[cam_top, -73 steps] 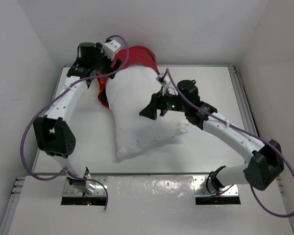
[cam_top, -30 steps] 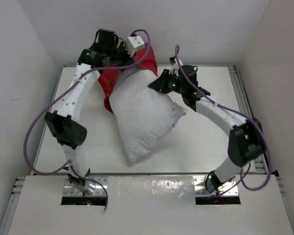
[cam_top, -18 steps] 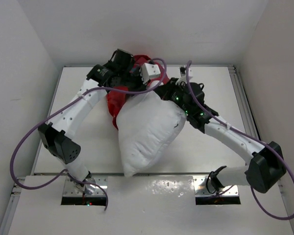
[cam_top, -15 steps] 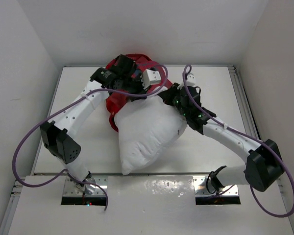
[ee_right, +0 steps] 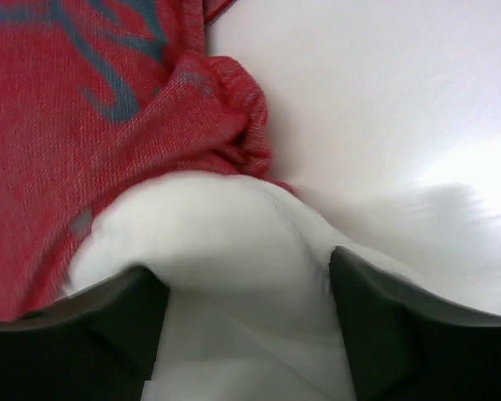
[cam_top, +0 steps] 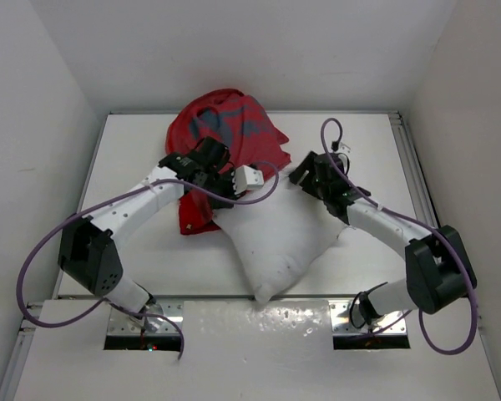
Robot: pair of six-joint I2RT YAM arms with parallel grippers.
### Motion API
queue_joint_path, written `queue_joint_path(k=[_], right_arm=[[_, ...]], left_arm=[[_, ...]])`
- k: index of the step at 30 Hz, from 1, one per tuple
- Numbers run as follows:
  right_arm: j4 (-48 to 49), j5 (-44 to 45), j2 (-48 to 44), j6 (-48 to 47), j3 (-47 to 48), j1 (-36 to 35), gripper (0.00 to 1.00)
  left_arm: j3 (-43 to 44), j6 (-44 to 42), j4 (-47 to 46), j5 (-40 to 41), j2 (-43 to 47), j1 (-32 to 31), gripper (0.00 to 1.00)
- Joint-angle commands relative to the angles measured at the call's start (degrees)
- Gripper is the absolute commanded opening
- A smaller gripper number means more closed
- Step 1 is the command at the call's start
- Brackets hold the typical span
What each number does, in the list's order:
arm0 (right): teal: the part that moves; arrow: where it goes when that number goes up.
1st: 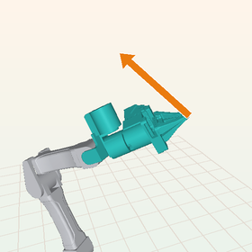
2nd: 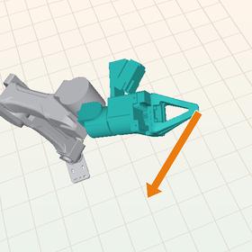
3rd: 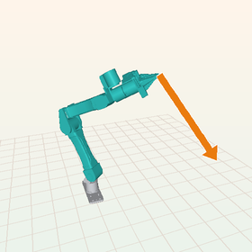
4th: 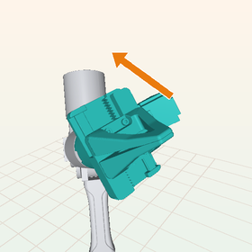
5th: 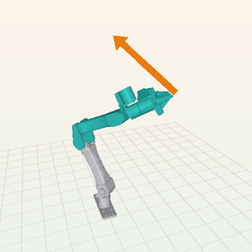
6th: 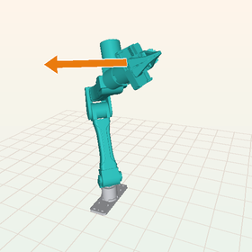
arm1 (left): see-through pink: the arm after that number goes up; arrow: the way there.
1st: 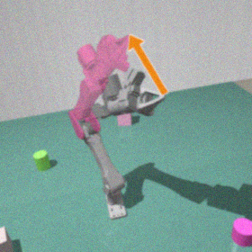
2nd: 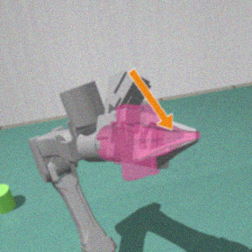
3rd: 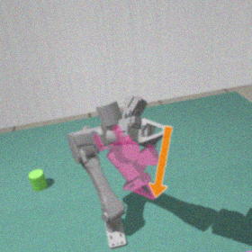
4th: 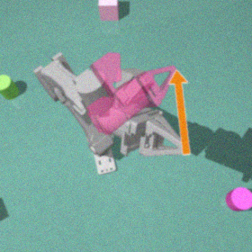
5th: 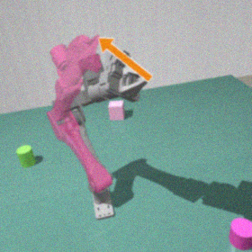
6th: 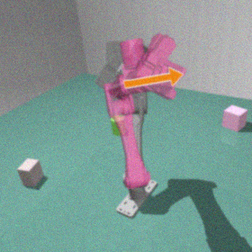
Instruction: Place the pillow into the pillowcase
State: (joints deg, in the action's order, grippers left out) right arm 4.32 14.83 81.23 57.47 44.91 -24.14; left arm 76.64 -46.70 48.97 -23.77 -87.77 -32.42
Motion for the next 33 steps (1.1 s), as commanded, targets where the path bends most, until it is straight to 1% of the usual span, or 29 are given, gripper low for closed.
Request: queue_joint_path(k=[1, 2, 3, 4, 5, 6, 7, 8, 9, 10, 11, 12, 13, 14, 15, 16, 17, 18, 19, 20, 21, 22, 23, 25, 26, 28, 30, 31, 33], right_arm=[[-3.4, 2.2, 0.4, -16.0, 5.2, 0.3, 0.80], [-4.0, 2.6, -0.9, -18.7, 5.8, 0.0, 0.98], [-6.5, 3.2, -2.0, -21.0, 6.2, -0.2, 0.99], [-8.5, 3.4, -3.3, -25.3, 6.8, -0.2, 0.99], [-9.4, 3.5, -6.1, -27.6, 6.9, 0.0, 0.99], [-10.4, 3.6, -7.7, -29.4, 7.0, 0.0, 0.99], [-11.9, 3.3, -9.3, -33.4, 7.2, -0.2, 0.99], [-14.0, 0.7, -12.4, -37.0, 7.5, -0.6, 0.93], [-14.8, -1.4, -13.7, -38.9, 7.6, -1.1, 0.72], [-15.6, -5.9, -14.7, -40.4, 7.7, -1.7, 0.39], [-16.5, -5.8, -16.3, -41.1, 8.0, -4.1, 0.00], [-17.9, -5.6, -16.6, -41.8, 8.1, -5.7, 0.00], [-18.7, -5.6, -16.5, -42.4, 8.3, -7.3, 0.00], [-19.3, -3.4, -16.3, -43.1, 8.7, -9.4, 0.00], [-20.7, -2.0, -15.1, -43.4, 9.6, -13.3, 0.17], [-21.2, -1.0, -14.5, -43.4, 10.1, -15.0, 0.41], [-21.6, 0.1, -13.7, -43.1, 11.0, -18.3, 0.66], [-22.1, 0.3, -11.8, -42.6, 11.5, -19.8, 0.83], [-22.0, 0.6, -10.8, -42.4, 11.7, -21.3, 0.98], [-21.9, 1.3, -9.7, -42.4, 12.0, -24.4, 0.99], [-21.9, 2.0, -7.3, -42.8, 12.2, -26.1, 0.99], [-22.0, 2.7, -6.0, -43.4, 12.4, -27.6, 0.99], [-22.0, 3.8, -4.8, -44.4, 13.1, -30.9, 0.99], [-22.3, 7.8, -1.4, -46.0, 13.5, -33.9, 0.99], [-21.6, 10.0, -0.2, -46.9, 13.5, -36.7, 0.99], [-21.2, 14.2, 2.3, -46.9, 13.2, -38.3, 0.99], [-22.1, 13.5, 6.6, -45.6, 13.5, -38.9, 0.99], [-22.9, 14.6, 8.1, -44.1, 13.9, -38.9, 0.99], [-23.8, 14.4, 11.8, -39.8, 14.5, -37.3, 0.99]], left_arm=[[-2.6, 6.3, -0.6, 4.2, 4.7, 0.7, 0.19], [-2.1, 7.1, -1.6, 4.2, 5.8, 0.9, 0.27], [-1.7, 8.8, -2.6, 4.3, 6.5, 1.0, 0.45], [-0.5, 9.6, -3.5, 4.8, 7.3, 1.8, 0.55], [0.3, 10.4, -3.4, 5.0, 7.7, 2.4, 0.66], [1.3, 11.6, -2.8, 5.7, 8.0, 3.1, 0.88], [2.4, 12.0, -1.6, 7.1, 8.7, 4.8, 0.89], [2.5, 11.6, -0.4, 9.1, 9.4, 6.8, 1.00], [2.1, 11.5, 0.2, 10.3, 10.3, 7.8, 1.00], [0.6, 11.1, 0.7, 11.6, 11.8, 8.9, 0.99], [-0.3, 10.1, 1.5, 12.6, 12.5, 10.3, 0.84], [-1.4, 9.6, 3.0, 13.7, 13.1, 10.8, 0.58], [-3.9, 9.7, 3.4, 14.5, 14.4, 11.2, 0.22], [-5.3, 10.9, 3.4, 15.3, 15.2, 11.4, 0.00], [-6.9, 11.1, 2.9, 16.0, 16.1, 11.8, 0.00], [-10.9, 11.2, 2.4, 16.2, 18.1, 11.9, 0.00], [-12.9, 12.0, 1.4, 16.4, 19.1, 12.0, 0.17], [-17.2, 12.4, -0.9, 16.7, 20.2, 12.5, 0.38], [-19.4, 13.0, -2.3, 16.8, 21.7, 12.6, 0.82], [-21.3, 14.3, -5.4, 16.7, 22.0, 12.7, 0.99], [-24.4, 15.0, -7.3, 16.8, 22.4, 12.7, 1.00], [-25.7, 15.8, -9.2, 17.0, 22.3, 12.6, 1.00], [-26.8, 17.4, -11.2, 17.4, 22.1, 12.6, 1.00], [-28.6, 18.5, -16.6, 19.5, 20.0, 12.8, 1.00], [-29.0, 19.4, -20.8, 20.2, 19.0, 13.0, 1.00], [-30.1, 19.8, -24.1, 21.4, 15.4, 13.2, 1.00], [-28.8, 20.1, -25.8, 19.7, 10.5, 13.5, 1.00], [-28.2, 20.1, -26.0, 18.9, 8.9, 13.7, 1.00], [-27.6, 19.6, -27.3, 18.1, 4.5, 14.3, 1.00]])
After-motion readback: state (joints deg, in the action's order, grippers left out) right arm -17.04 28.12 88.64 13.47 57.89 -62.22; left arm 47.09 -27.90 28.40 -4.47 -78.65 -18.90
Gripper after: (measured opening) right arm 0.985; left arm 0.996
